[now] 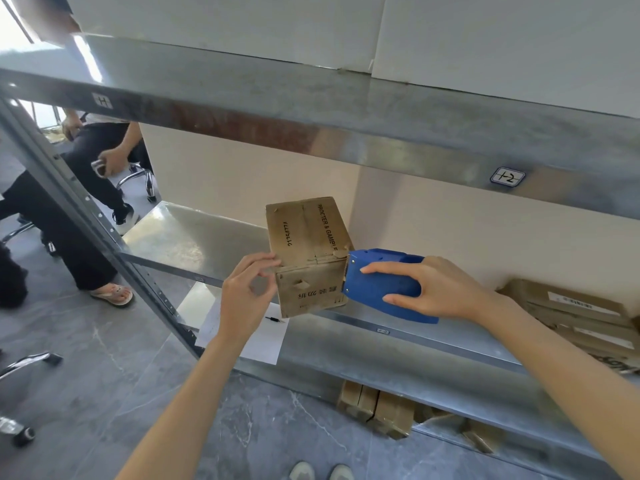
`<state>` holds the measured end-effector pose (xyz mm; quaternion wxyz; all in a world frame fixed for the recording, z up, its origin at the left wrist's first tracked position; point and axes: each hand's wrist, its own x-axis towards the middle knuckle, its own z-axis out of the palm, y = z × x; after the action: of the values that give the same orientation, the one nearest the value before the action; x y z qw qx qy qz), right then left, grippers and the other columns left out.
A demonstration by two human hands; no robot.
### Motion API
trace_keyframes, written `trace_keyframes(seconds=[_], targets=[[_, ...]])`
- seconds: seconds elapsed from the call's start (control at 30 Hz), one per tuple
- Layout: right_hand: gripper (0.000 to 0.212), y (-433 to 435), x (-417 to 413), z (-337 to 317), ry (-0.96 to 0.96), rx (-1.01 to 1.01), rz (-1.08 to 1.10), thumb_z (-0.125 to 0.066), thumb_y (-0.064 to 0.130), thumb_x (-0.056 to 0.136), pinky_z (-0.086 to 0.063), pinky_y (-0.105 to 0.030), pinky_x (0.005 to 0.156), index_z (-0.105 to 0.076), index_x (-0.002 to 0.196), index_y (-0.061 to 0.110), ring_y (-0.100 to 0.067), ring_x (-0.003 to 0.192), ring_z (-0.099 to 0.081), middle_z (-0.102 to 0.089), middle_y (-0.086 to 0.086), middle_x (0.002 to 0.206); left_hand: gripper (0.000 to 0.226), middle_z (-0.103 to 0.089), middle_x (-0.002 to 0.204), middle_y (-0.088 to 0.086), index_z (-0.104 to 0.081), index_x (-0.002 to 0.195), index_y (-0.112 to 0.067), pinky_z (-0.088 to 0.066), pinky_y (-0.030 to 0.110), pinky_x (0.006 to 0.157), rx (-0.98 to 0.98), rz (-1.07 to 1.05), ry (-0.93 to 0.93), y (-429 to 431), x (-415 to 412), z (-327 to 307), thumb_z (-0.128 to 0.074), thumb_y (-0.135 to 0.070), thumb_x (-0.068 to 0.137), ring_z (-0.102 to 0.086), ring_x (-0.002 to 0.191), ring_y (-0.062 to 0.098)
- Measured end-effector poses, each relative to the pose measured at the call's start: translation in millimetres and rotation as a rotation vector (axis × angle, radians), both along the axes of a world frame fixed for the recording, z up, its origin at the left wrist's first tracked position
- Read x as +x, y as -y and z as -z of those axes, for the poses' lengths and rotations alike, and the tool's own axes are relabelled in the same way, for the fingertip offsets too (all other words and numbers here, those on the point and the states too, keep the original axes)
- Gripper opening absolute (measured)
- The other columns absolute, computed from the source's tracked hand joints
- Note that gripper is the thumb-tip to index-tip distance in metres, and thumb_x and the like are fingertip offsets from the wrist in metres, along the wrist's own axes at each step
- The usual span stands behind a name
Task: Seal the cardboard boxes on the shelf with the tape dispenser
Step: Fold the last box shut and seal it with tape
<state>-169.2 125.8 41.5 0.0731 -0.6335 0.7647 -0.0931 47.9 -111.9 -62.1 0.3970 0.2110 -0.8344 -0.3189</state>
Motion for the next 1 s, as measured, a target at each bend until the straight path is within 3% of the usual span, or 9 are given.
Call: trace_keyframes(seconds=[0.1, 0.2, 0.27, 0.37, 0.43, 0.53, 0.6, 0.7, 1.0], targets=[[0.053, 2, -1, 1, -0.021, -0.002, 0.003, -0.059, 0.045, 0.094, -0.03, -0.013, 0.054, -0.033, 0.135, 0.066, -0.011, 0.049, -0.045, -0.05, 0.015, 0.057, 0.022, -0.068, 0.111, -0.012, -0.075, 0.1, -0.019, -0.041, 0.007, 0.071, 0.002, -0.098, 0.025, 2, -4, -1, -0.075, -0.004, 0.083, -0.059, 0.095, 0.005], [0.055, 0, -8, 3, -0.053, -0.021, 0.031, -0.057, 0.047, 0.093, -0.031, -0.013, 0.054, -0.027, 0.134, 0.07, -0.009, 0.051, -0.046, -0.06, 0.011, 0.067, 0.01, -0.069, 0.103, -0.013, -0.073, 0.085, -0.023, -0.048, 0.035, 0.093, -0.065, -0.118, 0.164, 9, 1, 20, -0.081, -0.027, 0.081, -0.055, 0.12, 0.019], [0.057, -4, -12, 4, -0.072, -0.039, 0.036, -0.057, 0.048, 0.093, -0.028, -0.013, 0.053, -0.024, 0.132, 0.072, -0.008, 0.049, -0.045, -0.059, 0.011, 0.064, 0.013, -0.067, 0.11, -0.011, -0.071, 0.078, -0.021, -0.042, 0.026, 0.102, -0.03, -0.054, 0.19, 4, 8, 36, -0.077, -0.033, 0.081, -0.047, 0.133, 0.014], [0.055, -4, -11, 4, -0.123, -0.027, 0.032, -0.059, 0.048, 0.093, -0.023, -0.011, 0.053, -0.031, 0.137, 0.066, -0.006, 0.047, -0.038, -0.049, 0.011, 0.056, 0.019, -0.059, 0.117, -0.015, -0.061, 0.09, -0.016, -0.036, 0.008, 0.099, 0.112, -0.075, 0.016, 1, -1, 22, -0.078, -0.012, 0.083, -0.051, 0.13, 0.015], [0.055, -2, -10, 4, -0.13, -0.026, 0.018, -0.059, 0.048, 0.092, -0.023, -0.01, 0.052, -0.034, 0.138, 0.063, -0.006, 0.044, -0.034, -0.039, 0.011, 0.049, 0.035, -0.054, 0.124, -0.016, -0.055, 0.106, -0.017, -0.04, 0.013, 0.101, 0.112, -0.002, 0.005, 1, -8, 7, -0.076, -0.005, 0.081, -0.052, 0.124, 0.009], [0.058, -1, -13, 7, -0.146, -0.035, 0.044, -0.059, 0.048, 0.091, -0.024, -0.011, 0.049, -0.032, 0.14, 0.062, -0.007, 0.041, -0.032, -0.031, 0.009, 0.043, 0.056, -0.049, 0.144, -0.009, -0.055, 0.13, -0.015, -0.029, 0.012, 0.112, 0.06, 0.153, 0.067, 2, -13, -5, -0.073, 0.002, 0.08, -0.039, 0.139, 0.004], [0.058, 0, -13, 8, -0.125, -0.03, 0.044, -0.061, 0.046, 0.091, -0.026, -0.014, 0.048, -0.034, 0.14, 0.06, -0.008, 0.04, -0.03, -0.03, 0.009, 0.042, 0.061, -0.047, 0.15, -0.008, -0.054, 0.137, -0.016, -0.025, 0.02, 0.118, 0.006, 0.23, 0.107, 3, -16, -2, -0.074, 0.001, 0.082, -0.029, 0.148, 0.008], [0.057, 2, -14, 9, -0.147, -0.013, 0.043, -0.059, 0.047, 0.092, -0.027, -0.014, 0.046, -0.033, 0.141, 0.06, -0.01, 0.039, -0.032, -0.031, 0.009, 0.042, 0.058, -0.051, 0.147, -0.007, -0.058, 0.136, -0.016, -0.034, 0.035, 0.116, 0.012, 0.247, 0.107, 3, -25, 2, -0.075, 0.0, 0.082, -0.028, 0.149, 0.011], [0.054, 3, -16, 5, -0.135, 0.042, 0.073, -0.059, 0.046, 0.094, -0.035, -0.021, 0.052, -0.035, 0.141, 0.06, -0.008, 0.042, -0.035, -0.03, 0.012, 0.044, 0.039, -0.064, 0.127, -0.008, -0.072, 0.11, -0.013, -0.044, 0.057, 0.107, -0.009, 0.112, -0.018, 5, -40, 16, -0.071, 0.011, 0.08, -0.049, 0.136, 0.018]])
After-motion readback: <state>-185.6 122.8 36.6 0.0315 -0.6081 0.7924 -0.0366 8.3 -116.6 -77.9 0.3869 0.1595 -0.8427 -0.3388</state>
